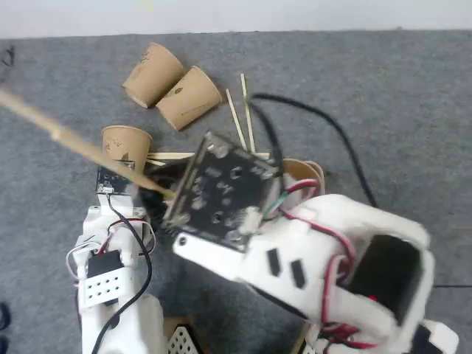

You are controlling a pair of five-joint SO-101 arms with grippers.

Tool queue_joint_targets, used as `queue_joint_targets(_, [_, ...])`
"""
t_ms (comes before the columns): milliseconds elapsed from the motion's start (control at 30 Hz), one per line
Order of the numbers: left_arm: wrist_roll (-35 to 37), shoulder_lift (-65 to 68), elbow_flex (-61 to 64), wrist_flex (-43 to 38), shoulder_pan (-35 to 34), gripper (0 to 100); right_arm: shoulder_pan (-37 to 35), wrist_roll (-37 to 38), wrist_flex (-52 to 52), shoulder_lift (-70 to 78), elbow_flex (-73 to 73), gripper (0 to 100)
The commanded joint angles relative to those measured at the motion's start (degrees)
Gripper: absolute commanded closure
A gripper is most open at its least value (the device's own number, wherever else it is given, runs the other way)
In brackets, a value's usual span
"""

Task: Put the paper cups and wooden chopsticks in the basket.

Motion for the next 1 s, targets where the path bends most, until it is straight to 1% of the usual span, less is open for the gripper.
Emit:
queue_joint_targets(0, [-0.5, -1.1, -0.5, -1.4, 0.2, 67, 0.2, -0.4, -5.1, -1.8, 6.5, 99.1])
queue_joint_targets(133, [-0.5, -1.1, -0.5, -1.4, 0.2, 67, 4.3, -0.4, -18.1, -8.3, 21.2, 99.1])
queue_joint_targets(233, [-0.5, -1.1, -0.5, -1.4, 0.2, 67, 8.0, -0.7, -28.5, -16.2, 35.4, 99.1])
queue_joint_targets(333, [-0.5, -1.1, -0.5, -1.4, 0.2, 67, 9.5, -0.7, -37.8, -23.5, 49.1, 99.1])
queue_joint_targets(500, [-0.5, -1.1, -0.5, -1.4, 0.2, 67, 11.0, -0.7, -41.3, -28.9, 59.3, 99.1])
queue_joint_targets(600, [-0.5, -1.1, -0.5, -1.4, 0.2, 67, 13.9, -0.8, -46.6, -30.4, 65.3, 99.1])
queue_joint_targets(700, [-0.5, -1.1, -0.5, -1.4, 0.2, 67, 16.2, -4.0, -49.7, -31.8, 70.6, 99.1])
queue_joint_targets(767, [-0.5, -1.1, -0.5, -1.4, 0.2, 67, 16.7, -5.5, -50.2, -33.1, 73.8, 99.1])
queue_joint_targets(967, [-0.5, -1.1, -0.5, -1.4, 0.2, 67, 16.9, -5.4, -48.7, -37.5, 81.1, 98.8])
